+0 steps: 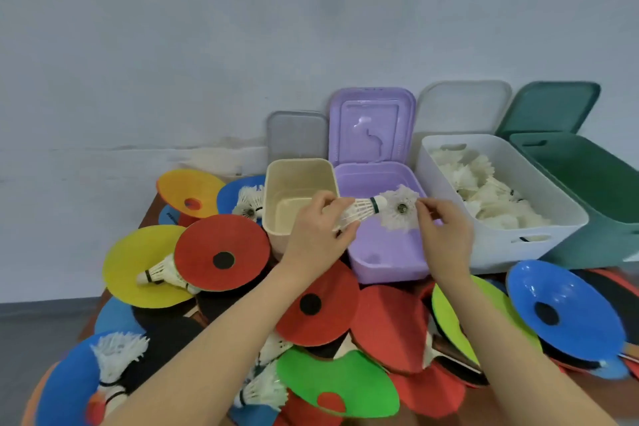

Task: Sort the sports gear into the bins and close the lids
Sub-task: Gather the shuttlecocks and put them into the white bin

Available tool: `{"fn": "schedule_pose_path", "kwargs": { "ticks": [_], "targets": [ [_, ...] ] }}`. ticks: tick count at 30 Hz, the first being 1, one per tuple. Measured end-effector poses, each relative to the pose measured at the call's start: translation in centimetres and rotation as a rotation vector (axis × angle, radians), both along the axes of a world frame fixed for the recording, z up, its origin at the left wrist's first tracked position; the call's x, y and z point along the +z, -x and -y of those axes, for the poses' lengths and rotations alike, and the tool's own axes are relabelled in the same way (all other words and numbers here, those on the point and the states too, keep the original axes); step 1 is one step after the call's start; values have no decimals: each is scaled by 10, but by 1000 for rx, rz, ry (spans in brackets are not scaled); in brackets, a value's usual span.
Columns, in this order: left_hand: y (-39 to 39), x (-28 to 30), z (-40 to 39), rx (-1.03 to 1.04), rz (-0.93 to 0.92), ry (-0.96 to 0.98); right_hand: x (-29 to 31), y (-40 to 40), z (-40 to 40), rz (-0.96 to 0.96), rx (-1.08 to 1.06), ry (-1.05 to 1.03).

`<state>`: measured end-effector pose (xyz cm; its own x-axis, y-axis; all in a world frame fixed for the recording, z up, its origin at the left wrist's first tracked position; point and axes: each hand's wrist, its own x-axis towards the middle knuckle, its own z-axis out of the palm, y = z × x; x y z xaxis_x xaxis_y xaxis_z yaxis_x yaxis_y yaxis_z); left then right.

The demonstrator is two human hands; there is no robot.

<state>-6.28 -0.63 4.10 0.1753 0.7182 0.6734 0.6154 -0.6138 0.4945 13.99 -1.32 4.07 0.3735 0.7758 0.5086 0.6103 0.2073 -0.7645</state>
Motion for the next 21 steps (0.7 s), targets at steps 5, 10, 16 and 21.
{"fn": "schedule_pose_path", "kwargs": {
  "ticks": [5,10,16,21],
  "targets": [
    [-98,0,-32,-36,-90,38,9,-104,-10,0,-5,15],
    [-194,2,-51,-59,-109,92,17,-202,-26,18,-3,10],
    [-278,1,-70,-20,-151,175,18,-282,-47,222,-47,-15],
    [-307,-19,-80,58,-450,400,-12,-308,-65,511,83,163]
  ]
}}
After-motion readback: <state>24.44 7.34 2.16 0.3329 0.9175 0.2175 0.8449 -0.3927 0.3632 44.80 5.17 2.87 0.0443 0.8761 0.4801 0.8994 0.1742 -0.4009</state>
